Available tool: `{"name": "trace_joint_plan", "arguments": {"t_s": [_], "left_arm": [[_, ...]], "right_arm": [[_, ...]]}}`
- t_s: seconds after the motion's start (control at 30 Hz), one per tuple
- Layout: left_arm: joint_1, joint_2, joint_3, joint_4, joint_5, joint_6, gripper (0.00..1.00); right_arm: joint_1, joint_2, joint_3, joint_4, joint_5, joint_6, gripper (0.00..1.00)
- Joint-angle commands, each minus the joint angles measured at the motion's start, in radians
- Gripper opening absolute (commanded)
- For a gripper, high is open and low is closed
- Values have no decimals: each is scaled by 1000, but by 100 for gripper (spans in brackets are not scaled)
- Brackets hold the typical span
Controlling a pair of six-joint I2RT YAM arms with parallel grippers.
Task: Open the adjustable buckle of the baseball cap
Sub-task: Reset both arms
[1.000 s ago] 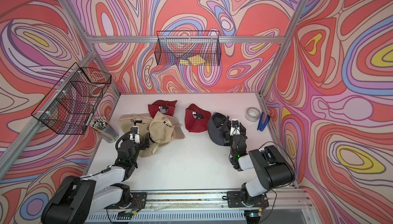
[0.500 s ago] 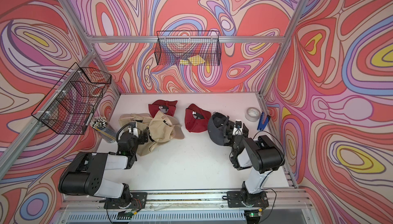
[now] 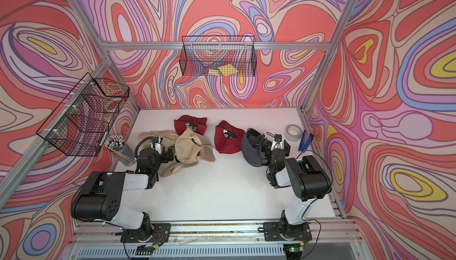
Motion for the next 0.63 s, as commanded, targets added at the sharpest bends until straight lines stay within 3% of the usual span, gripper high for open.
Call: {"name": "trace_joint_plan", "arguments": {"t_s": [0.0,0.6], "left_arm": [[5,10,18,-9,-23,-21,99],[5,11,19,-9,-19,-22,99]], "right_arm": [[-21,-22,39,-136,-11,43,98],[-30,-24,46,-153,-22,51,98]]}}
